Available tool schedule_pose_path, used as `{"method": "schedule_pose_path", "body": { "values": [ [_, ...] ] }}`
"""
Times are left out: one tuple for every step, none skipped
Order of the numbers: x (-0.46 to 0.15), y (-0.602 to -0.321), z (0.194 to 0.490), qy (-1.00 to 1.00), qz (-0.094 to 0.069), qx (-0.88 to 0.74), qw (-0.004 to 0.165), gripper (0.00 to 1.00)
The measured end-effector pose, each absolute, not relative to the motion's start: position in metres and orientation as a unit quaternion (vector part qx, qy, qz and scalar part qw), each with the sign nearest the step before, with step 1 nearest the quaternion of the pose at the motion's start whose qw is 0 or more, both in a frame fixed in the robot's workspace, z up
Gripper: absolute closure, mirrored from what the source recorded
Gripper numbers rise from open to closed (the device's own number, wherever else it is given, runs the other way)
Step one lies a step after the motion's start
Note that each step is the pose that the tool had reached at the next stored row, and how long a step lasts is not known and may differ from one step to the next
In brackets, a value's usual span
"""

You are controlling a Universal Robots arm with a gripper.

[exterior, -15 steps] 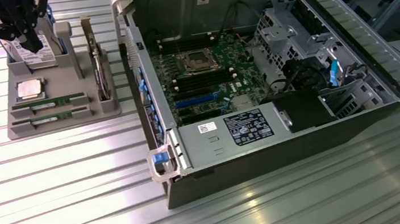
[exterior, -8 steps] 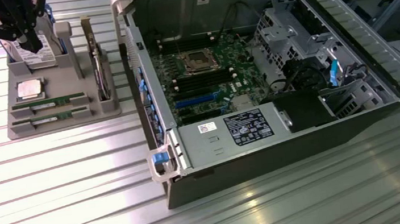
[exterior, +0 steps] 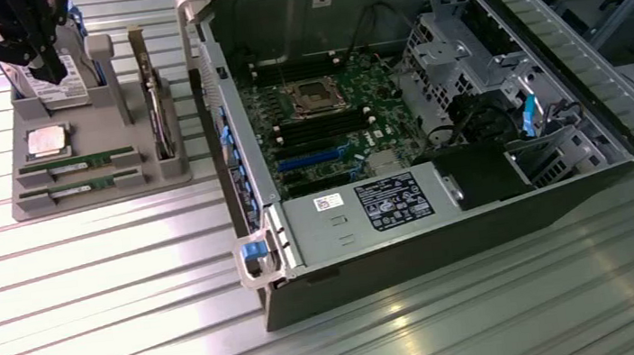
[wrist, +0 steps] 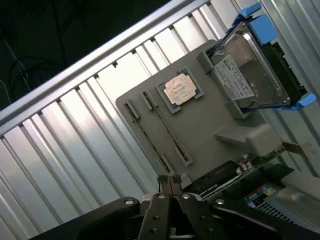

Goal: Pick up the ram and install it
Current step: 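Pick up the ram and move it above insertion slot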

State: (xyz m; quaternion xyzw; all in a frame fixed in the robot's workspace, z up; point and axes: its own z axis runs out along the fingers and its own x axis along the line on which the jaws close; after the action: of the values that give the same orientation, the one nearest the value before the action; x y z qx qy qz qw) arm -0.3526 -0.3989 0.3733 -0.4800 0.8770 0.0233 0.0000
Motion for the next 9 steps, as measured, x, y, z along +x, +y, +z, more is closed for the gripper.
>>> {"method": "schedule_pose_path", "body": {
  "values": [
    [-0.3526,-0.3989,0.3734,0.874,0.023,-0.485,0.000,0.89],
    [-0.3526,-0.3989,0.3734,0.873,0.023,-0.487,0.000,0.89],
    [-0.3526,-0.3989,0.3734,0.871,0.023,-0.491,0.000,0.89],
    [-0.3526,-0.3989,0.3734,0.868,0.023,-0.497,0.000,0.89],
    [-0.3527,-0.3989,0.3734,0.865,0.023,-0.500,-0.001,0.89],
    [-0.3526,-0.3989,0.3734,0.863,0.023,-0.504,-0.001,0.89],
    [-0.3526,-0.3989,0.3734,0.860,0.023,-0.510,-0.001,0.89],
    [-0.3526,-0.3989,0.3733,0.858,0.023,-0.513,-0.001,0.89],
    [-0.3526,-0.3989,0.3733,0.856,0.023,-0.516,-0.001,0.89]
  ]
}}
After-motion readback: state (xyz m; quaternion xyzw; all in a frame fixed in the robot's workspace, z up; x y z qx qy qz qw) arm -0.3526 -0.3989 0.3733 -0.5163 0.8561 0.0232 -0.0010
